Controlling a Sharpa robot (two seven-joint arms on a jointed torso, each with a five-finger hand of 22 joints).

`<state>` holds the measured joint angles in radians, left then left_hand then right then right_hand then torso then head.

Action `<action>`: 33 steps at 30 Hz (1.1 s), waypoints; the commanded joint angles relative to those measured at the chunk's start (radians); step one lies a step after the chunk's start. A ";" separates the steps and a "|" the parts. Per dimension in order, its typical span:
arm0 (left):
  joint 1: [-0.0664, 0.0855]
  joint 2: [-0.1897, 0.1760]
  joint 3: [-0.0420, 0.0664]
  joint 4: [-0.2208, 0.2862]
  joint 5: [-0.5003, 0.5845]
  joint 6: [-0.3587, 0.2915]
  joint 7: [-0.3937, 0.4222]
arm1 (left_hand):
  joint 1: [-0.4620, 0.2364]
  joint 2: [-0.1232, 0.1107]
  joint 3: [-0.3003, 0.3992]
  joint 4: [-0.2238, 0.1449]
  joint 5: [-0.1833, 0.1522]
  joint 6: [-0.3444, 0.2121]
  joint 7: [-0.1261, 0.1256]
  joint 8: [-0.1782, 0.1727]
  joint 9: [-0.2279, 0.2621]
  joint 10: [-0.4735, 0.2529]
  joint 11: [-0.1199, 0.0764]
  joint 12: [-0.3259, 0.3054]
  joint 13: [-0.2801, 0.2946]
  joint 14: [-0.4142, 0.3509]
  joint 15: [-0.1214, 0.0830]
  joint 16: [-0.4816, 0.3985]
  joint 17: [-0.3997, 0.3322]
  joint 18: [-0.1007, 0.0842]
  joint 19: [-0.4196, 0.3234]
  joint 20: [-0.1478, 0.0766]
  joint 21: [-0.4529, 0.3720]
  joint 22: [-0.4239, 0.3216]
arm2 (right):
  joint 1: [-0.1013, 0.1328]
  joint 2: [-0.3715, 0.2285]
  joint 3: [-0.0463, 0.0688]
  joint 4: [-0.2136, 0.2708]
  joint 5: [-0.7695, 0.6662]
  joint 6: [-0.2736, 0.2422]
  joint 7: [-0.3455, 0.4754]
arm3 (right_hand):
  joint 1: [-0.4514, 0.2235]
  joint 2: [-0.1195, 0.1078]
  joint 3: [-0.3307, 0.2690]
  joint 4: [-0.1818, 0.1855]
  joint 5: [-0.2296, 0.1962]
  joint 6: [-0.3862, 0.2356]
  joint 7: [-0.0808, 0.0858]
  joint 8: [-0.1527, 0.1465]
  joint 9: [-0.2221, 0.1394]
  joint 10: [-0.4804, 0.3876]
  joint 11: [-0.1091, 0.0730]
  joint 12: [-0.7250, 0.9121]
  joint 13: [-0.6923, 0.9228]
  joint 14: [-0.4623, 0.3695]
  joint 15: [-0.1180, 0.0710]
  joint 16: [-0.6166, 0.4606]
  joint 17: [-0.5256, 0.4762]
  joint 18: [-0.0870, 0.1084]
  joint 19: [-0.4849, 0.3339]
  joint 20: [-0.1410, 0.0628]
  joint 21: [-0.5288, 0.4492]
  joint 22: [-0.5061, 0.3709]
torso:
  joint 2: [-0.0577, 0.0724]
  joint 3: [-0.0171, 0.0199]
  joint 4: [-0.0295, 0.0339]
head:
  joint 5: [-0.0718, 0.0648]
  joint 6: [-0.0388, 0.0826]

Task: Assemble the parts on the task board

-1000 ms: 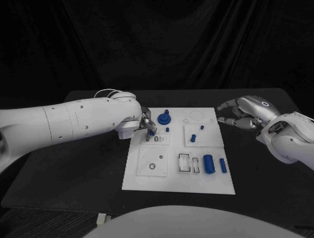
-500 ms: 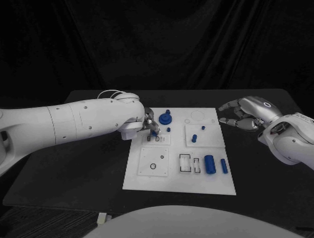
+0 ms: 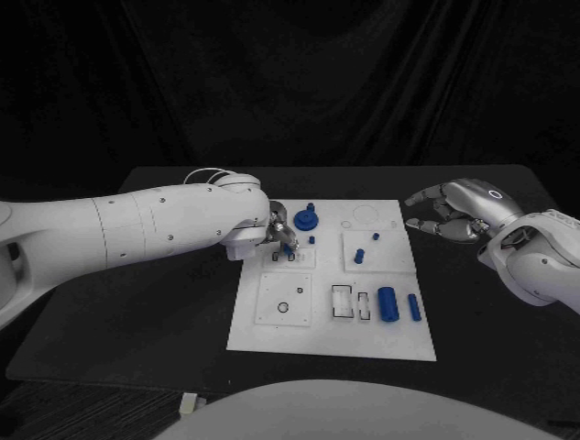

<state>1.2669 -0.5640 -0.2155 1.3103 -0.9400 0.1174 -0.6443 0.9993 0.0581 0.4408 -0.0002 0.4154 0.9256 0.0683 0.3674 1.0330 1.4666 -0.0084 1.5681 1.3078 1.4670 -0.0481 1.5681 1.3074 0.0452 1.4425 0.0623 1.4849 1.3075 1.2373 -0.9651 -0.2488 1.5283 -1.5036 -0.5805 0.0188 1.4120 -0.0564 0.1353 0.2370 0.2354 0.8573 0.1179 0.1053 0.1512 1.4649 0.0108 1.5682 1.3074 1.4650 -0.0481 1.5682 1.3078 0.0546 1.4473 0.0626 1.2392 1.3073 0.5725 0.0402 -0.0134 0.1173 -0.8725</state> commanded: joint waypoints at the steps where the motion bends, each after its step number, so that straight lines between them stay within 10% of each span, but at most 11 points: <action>1: -0.005 0.001 0.001 0.001 0.002 0.015 0.019 | 0.002 0.011 0.024 -0.020 0.002 0.022 -0.017 -0.007 0.001 0.104 -0.007 0.003 0.263 0.104 -0.009 0.003 0.263 -0.004 -0.005 -0.005 -0.006 0.145 | -0.003 -0.001 0.001 0.002 -0.002 0.005 -0.017 | 0.003 0.007 0.001 -0.003 0.002 0.007 0.000 -0.005 -0.001 0.106 0.009 0.003 0.263 0.106 0.003 0.003 0.263 0.015 -0.008 0.001 -0.002 0.171 | 0.001 -0.0003 0.0002 | -0.001 0.000; 29: -0.031 0.004 0.001 -0.005 0.002 0.008 0.040 | -0.004 0.013 0.031 -0.015 -0.009 0.023 -0.017 -0.014 0.001 0.104 -0.007 0.003 0.263 0.104 -0.009 0.003 0.263 -0.002 -0.012 -0.006 -0.012 0.138 | -0.005 -0.011 0.001 0.004 -0.002 0.024 -0.023 | 0.003 0.007 0.001 -0.005 0.004 0.009 0.001 -0.006 -0.002 0.106 0.009 0.003 0.263 0.106 0.003 0.003 0.263 0.015 -0.009 0.001 -0.004 0.170 | -0.001 -0.0004 0.0001 | 0.011 0.000; 33: -0.033 0.005 0.001 -0.007 0.002 0.011 0.040 | -0.012 0.008 0.032 -0.009 -0.050 0.026 -0.017 -0.024 0.004 0.104 -0.007 0.003 0.263 0.104 -0.009 0.003 0.263 -0.001 -0.014 -0.006 -0.016 0.138 | -0.006 -0.011 0.001 0.003 -0.002 0.028 -0.024 | 0.003 0.007 0.002 -0.005 0.006 0.010 0.001 -0.006 -0.002 0.106 0.009 0.003 0.263 0.106 0.003 0.003 0.263 0.015 -0.009 0.002 -0.004 0.170 | -0.001 -0.0002 0.0015 | 0.014 0.000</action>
<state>1.2446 -0.5620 -0.2102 1.3023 -0.9423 0.1179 -0.6169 0.9963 0.0634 0.4646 -0.0068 0.3764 0.9383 0.0735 0.3490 1.0344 1.4666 -0.0084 1.5681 1.3078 1.4647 -0.0503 1.5681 1.3073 0.0453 1.4352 0.0551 1.4733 1.3074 1.2348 -0.9747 -0.2488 1.5298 -1.5033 -0.5623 0.0158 1.4119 -0.0564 0.1352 0.2371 0.2354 0.8609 0.1215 0.1053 0.1506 1.4650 0.0108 1.5682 1.3073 1.4650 -0.0481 1.5682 1.3076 0.0545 1.4473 0.0626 1.2392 1.3079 0.5716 0.0396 -0.0129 0.1292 -0.8725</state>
